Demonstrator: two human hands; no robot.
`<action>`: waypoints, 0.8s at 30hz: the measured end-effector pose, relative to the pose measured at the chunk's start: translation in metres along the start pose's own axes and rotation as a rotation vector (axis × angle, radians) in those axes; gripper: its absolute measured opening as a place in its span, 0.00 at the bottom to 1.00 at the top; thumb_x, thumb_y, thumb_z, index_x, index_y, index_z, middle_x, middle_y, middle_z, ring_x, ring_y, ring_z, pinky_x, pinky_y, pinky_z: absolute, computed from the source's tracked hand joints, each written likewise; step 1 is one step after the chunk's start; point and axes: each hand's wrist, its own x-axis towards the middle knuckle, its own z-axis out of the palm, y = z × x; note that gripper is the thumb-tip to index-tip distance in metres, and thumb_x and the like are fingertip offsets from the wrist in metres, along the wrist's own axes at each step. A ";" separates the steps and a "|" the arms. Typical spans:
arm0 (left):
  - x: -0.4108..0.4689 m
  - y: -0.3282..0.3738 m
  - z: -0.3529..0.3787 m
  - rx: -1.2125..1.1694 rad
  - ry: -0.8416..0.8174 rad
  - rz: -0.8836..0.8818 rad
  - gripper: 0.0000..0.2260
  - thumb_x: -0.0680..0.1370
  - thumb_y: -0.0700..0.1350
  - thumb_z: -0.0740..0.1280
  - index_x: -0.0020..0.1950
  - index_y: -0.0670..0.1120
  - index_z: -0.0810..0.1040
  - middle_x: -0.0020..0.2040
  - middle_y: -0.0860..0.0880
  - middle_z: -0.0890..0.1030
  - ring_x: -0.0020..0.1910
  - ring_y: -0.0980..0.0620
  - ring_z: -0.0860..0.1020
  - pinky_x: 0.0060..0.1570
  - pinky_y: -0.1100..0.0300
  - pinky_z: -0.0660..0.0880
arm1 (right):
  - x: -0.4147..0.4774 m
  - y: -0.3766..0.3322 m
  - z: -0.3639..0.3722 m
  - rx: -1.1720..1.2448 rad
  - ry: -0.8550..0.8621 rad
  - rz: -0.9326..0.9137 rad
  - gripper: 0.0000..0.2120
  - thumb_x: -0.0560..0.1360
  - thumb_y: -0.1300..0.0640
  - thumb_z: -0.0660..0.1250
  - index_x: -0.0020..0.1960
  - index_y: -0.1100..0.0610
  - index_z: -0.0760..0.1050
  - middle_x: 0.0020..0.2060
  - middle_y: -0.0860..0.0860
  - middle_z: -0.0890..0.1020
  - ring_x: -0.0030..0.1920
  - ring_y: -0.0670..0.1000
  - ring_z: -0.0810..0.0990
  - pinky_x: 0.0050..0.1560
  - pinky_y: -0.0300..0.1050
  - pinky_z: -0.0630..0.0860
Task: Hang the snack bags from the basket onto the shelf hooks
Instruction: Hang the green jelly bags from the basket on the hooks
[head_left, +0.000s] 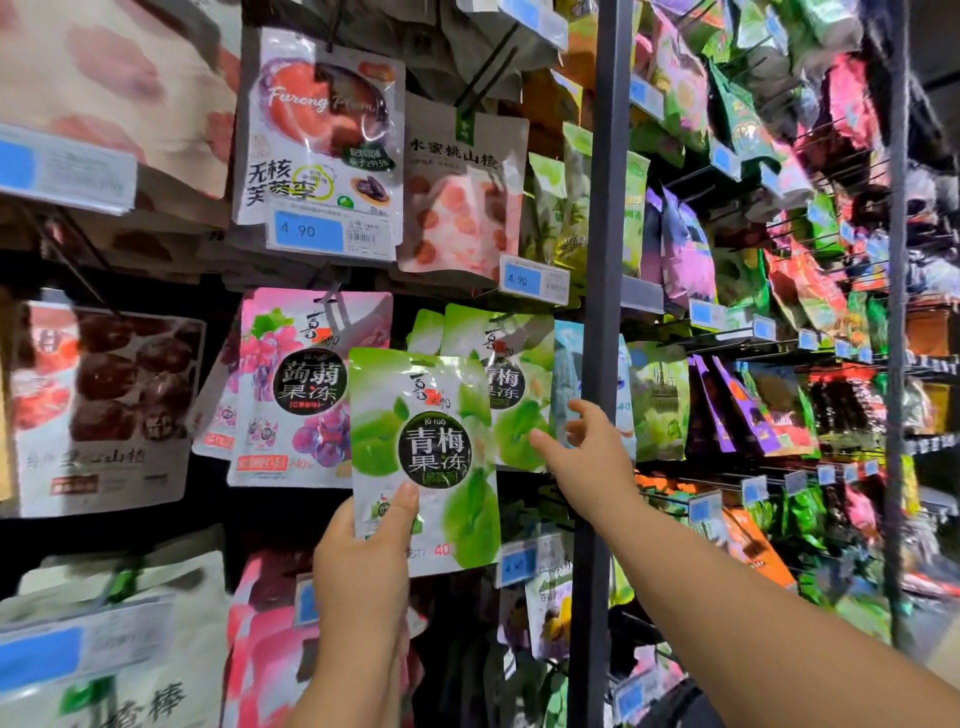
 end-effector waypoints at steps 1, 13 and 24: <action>-0.002 0.001 0.005 -0.034 -0.014 -0.012 0.22 0.69 0.61 0.74 0.57 0.50 0.82 0.54 0.51 0.85 0.57 0.46 0.81 0.61 0.42 0.76 | -0.005 -0.002 -0.002 0.000 0.003 -0.038 0.25 0.77 0.47 0.69 0.71 0.52 0.67 0.59 0.51 0.73 0.59 0.51 0.74 0.58 0.46 0.71; 0.003 0.004 0.056 -0.202 -0.135 -0.129 0.16 0.72 0.53 0.75 0.57 0.50 0.82 0.52 0.51 0.86 0.54 0.48 0.83 0.58 0.41 0.77 | -0.025 0.001 -0.015 0.321 -0.458 0.051 0.32 0.78 0.55 0.70 0.71 0.36 0.53 0.49 0.47 0.83 0.45 0.41 0.83 0.40 0.35 0.74; 0.030 0.020 0.091 -0.146 -0.252 -0.045 0.14 0.73 0.56 0.73 0.56 0.54 0.81 0.51 0.54 0.85 0.53 0.50 0.83 0.57 0.43 0.78 | 0.003 0.001 -0.019 0.441 -0.323 -0.013 0.32 0.76 0.56 0.72 0.66 0.26 0.63 0.67 0.44 0.70 0.70 0.43 0.64 0.69 0.46 0.68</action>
